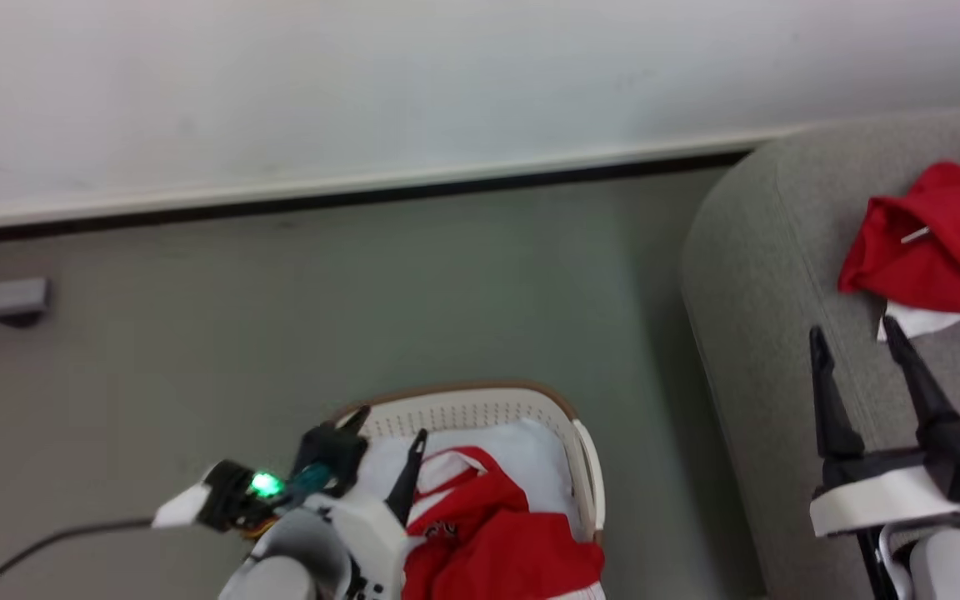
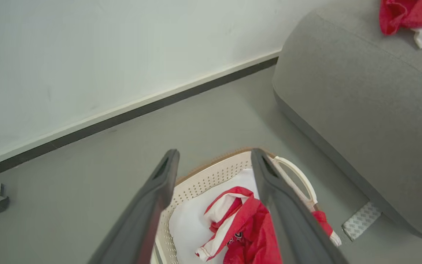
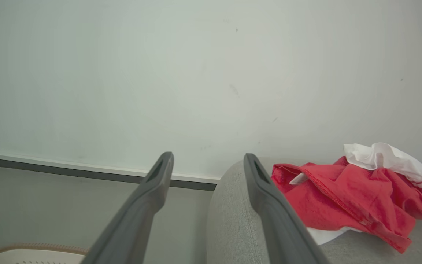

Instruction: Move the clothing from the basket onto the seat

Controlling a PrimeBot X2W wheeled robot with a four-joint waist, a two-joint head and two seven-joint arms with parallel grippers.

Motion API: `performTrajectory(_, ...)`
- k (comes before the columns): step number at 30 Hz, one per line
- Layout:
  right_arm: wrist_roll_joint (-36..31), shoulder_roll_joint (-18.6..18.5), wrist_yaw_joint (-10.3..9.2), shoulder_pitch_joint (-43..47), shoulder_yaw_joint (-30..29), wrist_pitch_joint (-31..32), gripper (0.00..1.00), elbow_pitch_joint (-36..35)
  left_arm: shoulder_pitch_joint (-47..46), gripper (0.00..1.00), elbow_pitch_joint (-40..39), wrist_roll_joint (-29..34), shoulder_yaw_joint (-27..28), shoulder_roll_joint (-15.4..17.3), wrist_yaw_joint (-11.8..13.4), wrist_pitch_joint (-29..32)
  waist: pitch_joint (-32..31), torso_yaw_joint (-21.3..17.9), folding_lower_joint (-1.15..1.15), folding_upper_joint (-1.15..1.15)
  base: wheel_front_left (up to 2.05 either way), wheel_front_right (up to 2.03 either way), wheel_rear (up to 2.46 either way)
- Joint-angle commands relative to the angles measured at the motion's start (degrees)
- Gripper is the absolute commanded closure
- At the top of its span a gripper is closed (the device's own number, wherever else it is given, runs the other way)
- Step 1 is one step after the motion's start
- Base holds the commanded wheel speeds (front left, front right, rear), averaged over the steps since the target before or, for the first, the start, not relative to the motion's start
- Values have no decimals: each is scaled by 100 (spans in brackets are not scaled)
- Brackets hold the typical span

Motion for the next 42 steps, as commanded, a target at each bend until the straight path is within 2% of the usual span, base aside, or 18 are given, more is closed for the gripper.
performTrajectory(1,25,-7,-17,-159,-5,4,0,-69,-197,0,130,162,-117,18,-84,168,521,-278,-1,0,0,0,0)
performTrajectory(6,103,-5,-16,-480,11,4,0,-257,-732,0,708,387,-510,-70,-349,730,1140,-494,-1,0,0,0,0)
performTrajectory(14,332,-2,-16,-884,172,4,0,-480,-1381,0,1833,656,-764,-59,-445,1139,2018,-835,-1,0,0,0,0)
performTrajectory(21,497,-2,-17,-1108,189,4,0,-653,-1929,0,2803,794,-785,-1,-319,1301,2626,-1025,-1,0,0,0,0)
performTrajectory(27,604,-2,-16,-1254,166,4,0,-723,-2415,0,3369,856,-762,31,-227,1155,3152,-1128,-1,0,0,0,0)
performTrajectory(35,711,-3,-17,-1338,138,4,0,-799,-3039,0,3837,899,-782,-141,-70,795,3725,-1153,-1,0,0,0,0)
performTrajectory(36,707,-5,-16,-1332,118,4,0,-800,-3089,73,3894,873,-770,-173,-49,748,3750,-1133,-1,0,0,0,0)
performTrajectory(37,691,-4,-16,-1330,104,4,0,-794,-3143,100,3940,847,-758,-205,-31,683,3767,-1112,-1,0,0,0,0)
performTrajectory(42,674,-5,-16,-1393,98,4,0,-736,-3302,100,4192,767,-771,-328,-41,401,3716,-1027,-1,0,0,0,0)
